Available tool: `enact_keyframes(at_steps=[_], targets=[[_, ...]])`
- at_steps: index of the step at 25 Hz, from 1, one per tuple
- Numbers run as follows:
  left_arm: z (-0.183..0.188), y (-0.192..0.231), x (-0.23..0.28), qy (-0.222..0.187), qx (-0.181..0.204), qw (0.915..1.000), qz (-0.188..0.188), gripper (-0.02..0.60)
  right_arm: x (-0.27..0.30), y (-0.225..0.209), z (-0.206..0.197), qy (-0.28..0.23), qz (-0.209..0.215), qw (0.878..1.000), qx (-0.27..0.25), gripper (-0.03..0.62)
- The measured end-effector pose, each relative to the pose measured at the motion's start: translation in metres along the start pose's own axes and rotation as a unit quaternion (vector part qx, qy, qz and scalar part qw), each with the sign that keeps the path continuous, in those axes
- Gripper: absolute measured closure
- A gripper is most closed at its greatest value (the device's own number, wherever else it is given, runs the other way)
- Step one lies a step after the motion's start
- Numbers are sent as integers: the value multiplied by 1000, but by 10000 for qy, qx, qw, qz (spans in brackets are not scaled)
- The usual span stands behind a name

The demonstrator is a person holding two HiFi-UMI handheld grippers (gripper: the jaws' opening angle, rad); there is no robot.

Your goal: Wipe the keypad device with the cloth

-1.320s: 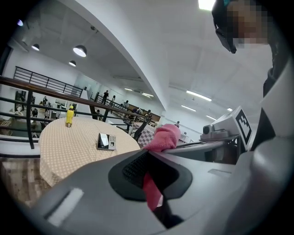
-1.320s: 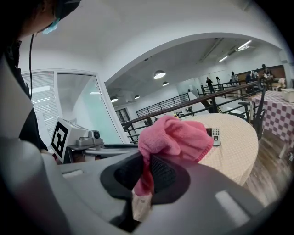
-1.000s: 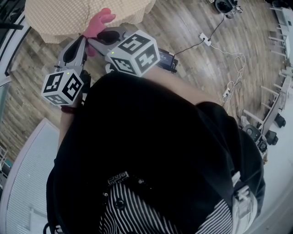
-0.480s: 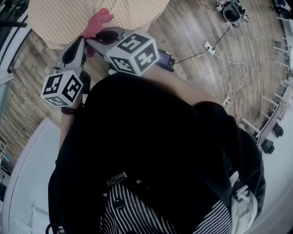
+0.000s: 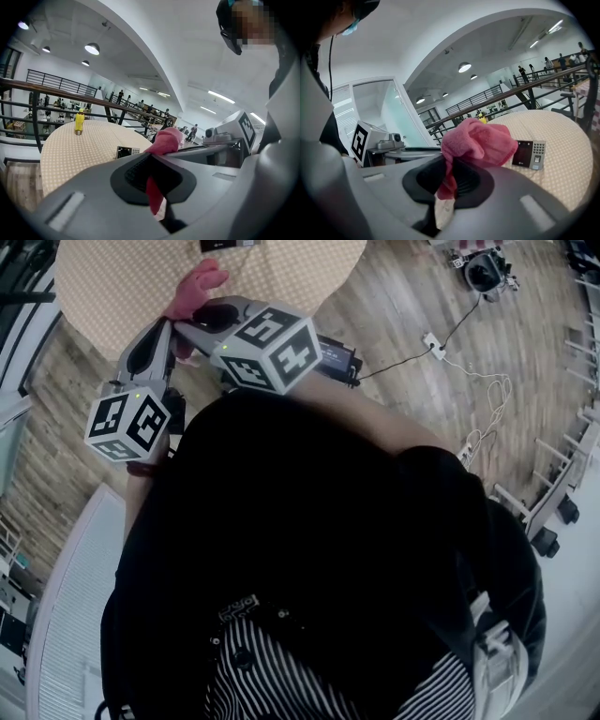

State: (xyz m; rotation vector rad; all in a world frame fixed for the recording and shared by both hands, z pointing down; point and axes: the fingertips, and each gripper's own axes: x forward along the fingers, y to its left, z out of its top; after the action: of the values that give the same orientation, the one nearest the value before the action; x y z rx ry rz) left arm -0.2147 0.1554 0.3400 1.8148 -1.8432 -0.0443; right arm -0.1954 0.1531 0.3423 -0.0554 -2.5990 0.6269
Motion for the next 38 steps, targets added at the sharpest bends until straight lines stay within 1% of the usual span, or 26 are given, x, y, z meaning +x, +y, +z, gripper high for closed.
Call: enact_keyframes(at_steps=[4,9,16,18,22,24,27,31,34,38], targets=[[18,11,16,24,-10,10000,-7,577,9,-14,20,50,86,9999,12,549],[35,18,45,123,-55,9998,114,577,14,-43,40,82,192,9997,148,549],[32,25,85,506,-50,9986,165,577,21,-82,41,221,385,9983,371,550],[31,21,95,589,-22,9981,191,577,16,-92,41,208,437,9978,444,549],[30,-3,108,691,27,9974,223,577,-6,-105,38,136,503,9972,540,549],[36,-2,112,707,70,9973,207,577,-5,-110,45,98,502,9971,561,549],[41,5,115,803,153,9966,141,577,2,-111,49,23,480,9964,702,550],[38,-5,114,816,101,9966,50,577,-9,-110,47,61,381,9968,706,551],[37,-4,111,891,214,9956,-209,577,-7,-105,45,-22,160,9972,730,550],[53,7,119,949,375,9931,-584,577,3,-112,61,-245,-186,9959,852,550]])
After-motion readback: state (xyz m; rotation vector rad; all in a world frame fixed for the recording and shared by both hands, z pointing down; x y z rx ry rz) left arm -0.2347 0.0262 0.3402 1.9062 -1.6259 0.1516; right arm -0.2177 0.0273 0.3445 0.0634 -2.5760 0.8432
